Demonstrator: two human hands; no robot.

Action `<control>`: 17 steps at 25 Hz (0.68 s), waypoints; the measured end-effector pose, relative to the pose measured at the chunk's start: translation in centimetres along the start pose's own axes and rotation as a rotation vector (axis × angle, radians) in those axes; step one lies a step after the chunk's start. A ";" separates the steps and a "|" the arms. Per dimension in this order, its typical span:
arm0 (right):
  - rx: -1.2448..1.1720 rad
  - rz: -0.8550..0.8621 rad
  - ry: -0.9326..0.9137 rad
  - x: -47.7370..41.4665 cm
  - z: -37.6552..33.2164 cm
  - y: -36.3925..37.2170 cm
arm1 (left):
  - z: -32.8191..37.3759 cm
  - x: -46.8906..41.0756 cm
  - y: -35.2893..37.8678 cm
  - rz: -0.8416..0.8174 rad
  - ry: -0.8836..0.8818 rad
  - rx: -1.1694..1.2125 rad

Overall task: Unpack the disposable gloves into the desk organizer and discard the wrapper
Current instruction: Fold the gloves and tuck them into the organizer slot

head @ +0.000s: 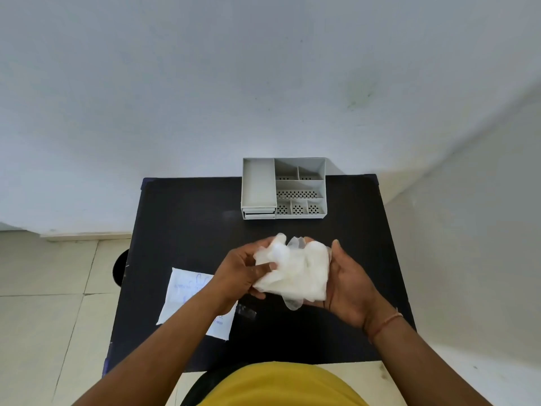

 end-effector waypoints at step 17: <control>0.305 -0.014 -0.275 -1.2 3.7 5.8 | 3.7 -0.9 -5.6 -0.123 0.175 0.116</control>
Point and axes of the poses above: each hand's wrist, its own x-axis away from the middle knuckle, its own y-axis out of the palm, z = x × y, the point moved 5 cm from there along -x, towards the middle knuckle, and after that the axes turned 5 degrees about y, right-handed, at the moved point
